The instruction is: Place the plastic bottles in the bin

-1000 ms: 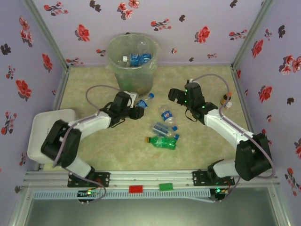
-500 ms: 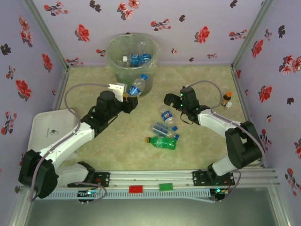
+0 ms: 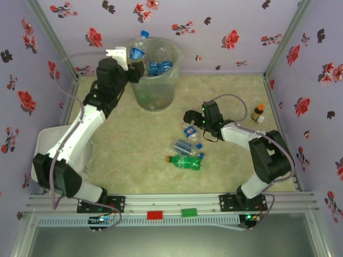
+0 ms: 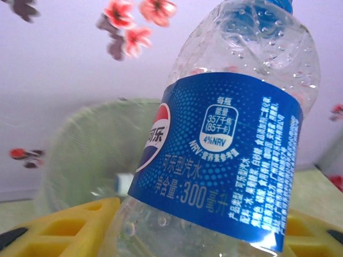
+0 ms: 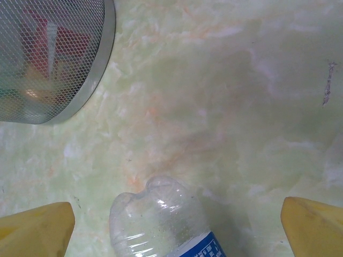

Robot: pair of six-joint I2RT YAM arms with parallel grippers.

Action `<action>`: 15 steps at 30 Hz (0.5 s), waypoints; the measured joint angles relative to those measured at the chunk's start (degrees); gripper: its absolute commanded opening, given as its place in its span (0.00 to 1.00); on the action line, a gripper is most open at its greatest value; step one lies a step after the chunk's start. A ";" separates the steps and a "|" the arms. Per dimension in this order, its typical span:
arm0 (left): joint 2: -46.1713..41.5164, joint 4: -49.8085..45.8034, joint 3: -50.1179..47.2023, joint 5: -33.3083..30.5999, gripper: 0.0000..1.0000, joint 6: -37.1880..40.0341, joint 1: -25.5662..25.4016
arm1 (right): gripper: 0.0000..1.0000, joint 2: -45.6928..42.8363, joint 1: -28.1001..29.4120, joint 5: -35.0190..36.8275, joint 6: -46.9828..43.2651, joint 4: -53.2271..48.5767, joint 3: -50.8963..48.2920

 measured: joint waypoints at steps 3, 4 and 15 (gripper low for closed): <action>6.05 -5.81 8.90 0.24 0.49 1.42 3.04 | 1.00 -0.28 0.00 0.02 -0.44 -0.61 0.13; 8.11 -7.98 11.93 0.48 0.49 1.81 3.74 | 1.00 -0.44 0.00 0.02 -0.52 -0.83 0.13; 27.74 -31.50 39.80 4.11 0.50 5.75 5.86 | 1.00 -4.24 0.00 1.36 -2.60 -3.82 0.15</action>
